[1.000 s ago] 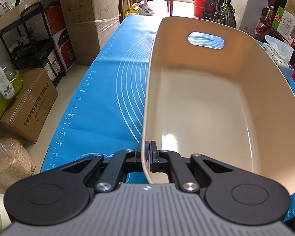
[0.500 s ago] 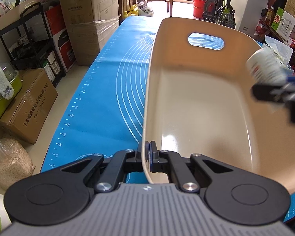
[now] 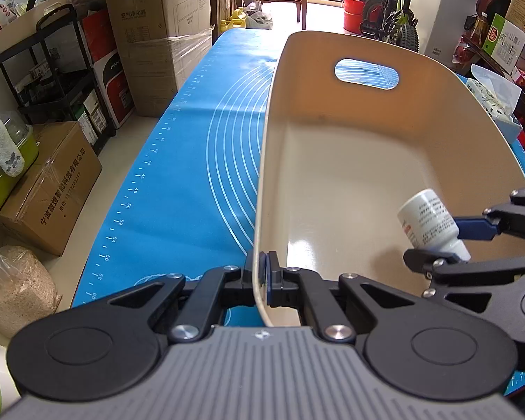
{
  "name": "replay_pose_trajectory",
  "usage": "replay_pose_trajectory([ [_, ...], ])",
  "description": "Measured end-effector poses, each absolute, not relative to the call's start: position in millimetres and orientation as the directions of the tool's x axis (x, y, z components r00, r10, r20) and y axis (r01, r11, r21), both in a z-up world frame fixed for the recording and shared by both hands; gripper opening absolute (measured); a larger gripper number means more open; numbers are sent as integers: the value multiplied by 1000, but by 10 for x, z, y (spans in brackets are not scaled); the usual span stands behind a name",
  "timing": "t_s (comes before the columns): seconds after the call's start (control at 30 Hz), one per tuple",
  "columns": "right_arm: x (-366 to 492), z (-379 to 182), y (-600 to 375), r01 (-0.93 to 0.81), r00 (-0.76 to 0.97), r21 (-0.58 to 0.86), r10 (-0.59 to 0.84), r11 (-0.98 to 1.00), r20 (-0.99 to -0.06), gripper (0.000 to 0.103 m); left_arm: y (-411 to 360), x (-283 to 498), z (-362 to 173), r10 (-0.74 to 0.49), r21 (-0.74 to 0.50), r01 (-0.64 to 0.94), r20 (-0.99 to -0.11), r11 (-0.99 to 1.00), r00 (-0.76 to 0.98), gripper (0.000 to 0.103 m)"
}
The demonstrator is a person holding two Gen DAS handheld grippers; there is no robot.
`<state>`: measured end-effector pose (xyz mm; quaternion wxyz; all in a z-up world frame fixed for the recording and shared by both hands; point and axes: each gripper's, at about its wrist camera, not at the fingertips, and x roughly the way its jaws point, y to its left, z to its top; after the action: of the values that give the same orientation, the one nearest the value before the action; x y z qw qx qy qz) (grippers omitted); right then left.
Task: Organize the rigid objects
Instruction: 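Lift the white pill bottle with the right tool and drop it into the basket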
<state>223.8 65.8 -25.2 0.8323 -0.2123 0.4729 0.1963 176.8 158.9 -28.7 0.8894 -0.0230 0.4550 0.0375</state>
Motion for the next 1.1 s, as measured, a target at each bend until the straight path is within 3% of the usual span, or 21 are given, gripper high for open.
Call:
replay_pose_trajectory([
  [0.23,2188,-62,515,-501,507,-114,184,858,-842,54,1584,1773,-291,49,-3,-87,-811,996,584,6],
  [0.43,2119,318,241,-455,583,-58,249,888,-773,70,1575,1774,-294,49,-3,-87,-810,996,584,6],
  [0.5,2097,435,90,-424,618,-44,254,905,-744,82,1575,1775,-295,49,-2,-87,-811,996,583,6],
  [0.67,2046,628,-398,-336,683,-7,238,942,-691,93,1570,1772,-300,50,-1,-88,-811,996,583,6],
  [0.9,1960,570,-1023,-244,695,10,182,970,-695,101,1572,1773,-303,50,0,-87,-811,996,583,6],
  [1.1,1861,164,-1331,-177,634,18,128,984,-763,101,1570,1774,-301,50,-1,-87,-811,996,583,6],
])
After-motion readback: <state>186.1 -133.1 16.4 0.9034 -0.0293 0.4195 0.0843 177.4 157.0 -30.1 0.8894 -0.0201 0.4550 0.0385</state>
